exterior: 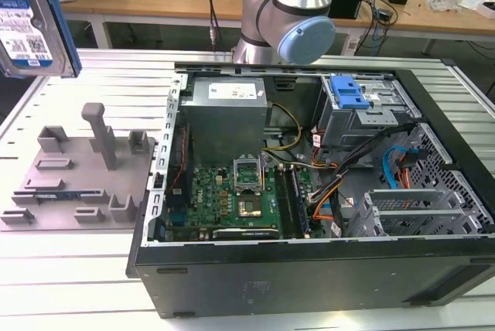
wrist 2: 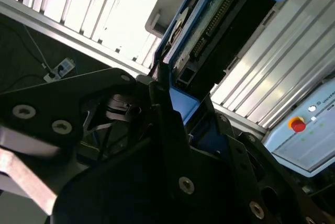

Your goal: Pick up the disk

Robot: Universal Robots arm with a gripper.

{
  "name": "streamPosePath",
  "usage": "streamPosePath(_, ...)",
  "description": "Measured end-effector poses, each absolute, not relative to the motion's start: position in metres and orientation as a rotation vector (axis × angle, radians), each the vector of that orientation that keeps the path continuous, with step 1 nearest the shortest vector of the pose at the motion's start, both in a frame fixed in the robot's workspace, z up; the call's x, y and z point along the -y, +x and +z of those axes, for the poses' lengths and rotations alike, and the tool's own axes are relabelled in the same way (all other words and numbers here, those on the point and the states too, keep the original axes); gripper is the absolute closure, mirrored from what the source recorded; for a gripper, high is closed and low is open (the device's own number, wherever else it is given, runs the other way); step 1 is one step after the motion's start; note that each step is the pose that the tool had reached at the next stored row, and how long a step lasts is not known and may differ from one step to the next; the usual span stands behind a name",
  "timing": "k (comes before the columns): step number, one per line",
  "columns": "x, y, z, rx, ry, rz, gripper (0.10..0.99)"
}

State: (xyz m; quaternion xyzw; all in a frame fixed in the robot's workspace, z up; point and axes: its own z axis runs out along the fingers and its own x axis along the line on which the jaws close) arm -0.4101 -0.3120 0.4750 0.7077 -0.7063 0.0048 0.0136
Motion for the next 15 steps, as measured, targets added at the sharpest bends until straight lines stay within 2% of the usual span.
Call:
streamPosePath(2,0.3123,-0.4101,0.4839,2.200,2.204,0.015,0.718)
streamPosePath(15,0.3125,-0.4101,0.4844,2.200,2.205,0.014,0.718)
